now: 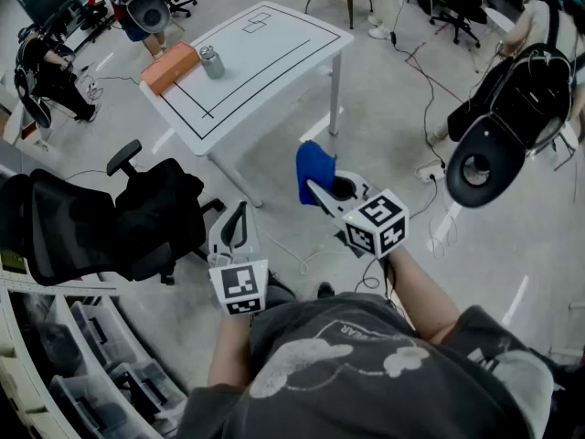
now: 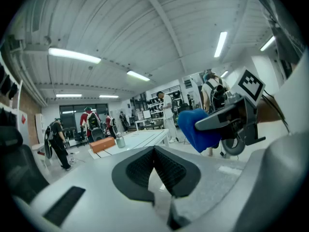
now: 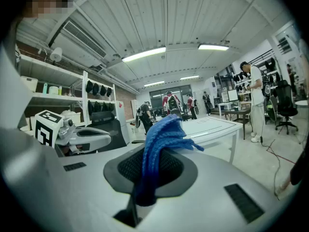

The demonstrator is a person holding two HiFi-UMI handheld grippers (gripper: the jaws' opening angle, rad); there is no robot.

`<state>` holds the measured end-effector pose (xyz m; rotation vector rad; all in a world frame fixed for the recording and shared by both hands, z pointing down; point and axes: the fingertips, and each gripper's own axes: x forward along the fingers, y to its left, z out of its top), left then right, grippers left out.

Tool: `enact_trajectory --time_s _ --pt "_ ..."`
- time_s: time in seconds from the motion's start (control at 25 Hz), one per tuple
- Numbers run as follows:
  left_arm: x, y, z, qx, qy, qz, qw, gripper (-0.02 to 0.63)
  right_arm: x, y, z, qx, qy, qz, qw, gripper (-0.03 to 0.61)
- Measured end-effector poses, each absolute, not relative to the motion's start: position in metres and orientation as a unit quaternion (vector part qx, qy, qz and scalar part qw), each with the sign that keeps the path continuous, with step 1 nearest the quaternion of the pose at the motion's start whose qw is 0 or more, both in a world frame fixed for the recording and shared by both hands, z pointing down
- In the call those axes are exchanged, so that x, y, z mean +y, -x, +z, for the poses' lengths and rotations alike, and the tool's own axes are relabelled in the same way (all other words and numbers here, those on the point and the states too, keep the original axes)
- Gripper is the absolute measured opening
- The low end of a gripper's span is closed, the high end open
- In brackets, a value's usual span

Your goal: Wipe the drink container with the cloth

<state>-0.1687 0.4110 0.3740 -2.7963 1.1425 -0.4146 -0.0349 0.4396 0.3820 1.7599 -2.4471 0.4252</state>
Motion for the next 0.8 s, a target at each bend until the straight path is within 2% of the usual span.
enact_trajectory --time_s 0.24,0.52,0.68,0.8 --pt "0.411 0.179 0.382 0.372 0.919 -0.127 -0.02 0.002 0.44 0.038 0.38 -0.801 -0.58 0.136 0.052 0.044" --pt "0.419 0.186 0.394 0.379 0.914 -0.134 -0.052 0.002 0.444 0.044 0.386 -0.81 -0.567 0.14 0.054 0.044" --pt "0.427 0.196 0.402 0.388 0.909 -0.114 -0.105 0.002 0.448 0.055 0.388 -0.817 -0.556 0.143 0.049 0.044" --pt "0.428 0.207 0.394 0.399 0.905 -0.103 -0.102 0.002 0.446 0.066 0.39 -0.828 -0.54 0.144 0.049 0.046"
